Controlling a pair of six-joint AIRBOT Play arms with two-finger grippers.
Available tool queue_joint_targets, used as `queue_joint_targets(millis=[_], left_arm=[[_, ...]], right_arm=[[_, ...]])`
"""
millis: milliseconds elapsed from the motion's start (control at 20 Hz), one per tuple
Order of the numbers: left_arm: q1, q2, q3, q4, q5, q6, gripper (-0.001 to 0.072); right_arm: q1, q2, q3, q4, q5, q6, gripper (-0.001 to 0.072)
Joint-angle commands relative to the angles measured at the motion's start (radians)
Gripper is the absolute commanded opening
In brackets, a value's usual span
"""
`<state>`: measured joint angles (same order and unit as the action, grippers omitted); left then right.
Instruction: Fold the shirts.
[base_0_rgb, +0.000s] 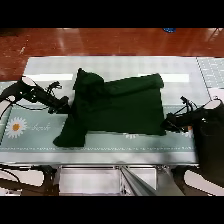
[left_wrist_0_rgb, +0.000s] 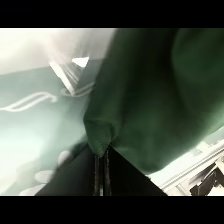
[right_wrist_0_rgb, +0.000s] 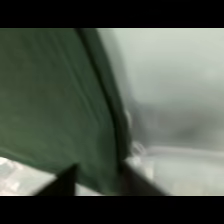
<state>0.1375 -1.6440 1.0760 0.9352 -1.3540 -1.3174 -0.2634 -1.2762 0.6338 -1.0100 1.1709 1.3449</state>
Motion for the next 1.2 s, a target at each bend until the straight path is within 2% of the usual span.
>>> queue_joint_targets(millis=[0, 50, 150, 250, 400, 600, 750, 900, 1150], left_arm=[[-0.001, 0.024, 0.001, -0.033, 0.019, 0.0, 0.0026], [-0.001, 0.038, 0.001, -0.048, 0.019, 0.001, 0.0026], [0.007, 0.088, 0.002, -0.109, 0.016, 0.048, 0.0026], [0.046, 0.159, 0.043, -0.197, 0.015, 0.053, 0.0026], [0.123, 0.299, 0.232, -0.312, 0.018, 0.061, 0.0025], [0.185, 0.445, 0.687, -0.33, 0.027, 0.101, 0.0026], [0.2, 0.491, 1.012, -0.314, 0.026, 0.028, 0.0026], [0.2, 0.586, 1.091, -0.263, 0.023, -0.021, 0.0026], [0.198, 0.826, 1.041, -0.098, -0.142, -0.039, 0.0026]], right_arm=[[0.096, -0.001, -0.003, 0.123, -0.103, -0.031, 0.0096], [0.118, -0.001, 0.006, 0.209, -0.112, -0.096, 0.0021], [0.145, 0.002, 0.084, 0.292, -0.08, -0.146, 0.0021], [0.154, 0.028, 0.247, 0.294, -0.023, -0.153, 0.0021], [0.143, 0.09, 0.6, 0.249, 0.012, -0.087, 0.0021], [0.117, 0.128, 1.127, 0.163, 0.062, 0.03, 0.0021], [0.117, 0.189, 1.387, 0.127, 0.077, 0.05, 0.0021], [0.117, 0.317, 1.436, 0.062, 0.06, 0.051, 0.0021], [0.117, 0.521, 1.436, -0.133, 0.164, 0.08, 0.0021]])
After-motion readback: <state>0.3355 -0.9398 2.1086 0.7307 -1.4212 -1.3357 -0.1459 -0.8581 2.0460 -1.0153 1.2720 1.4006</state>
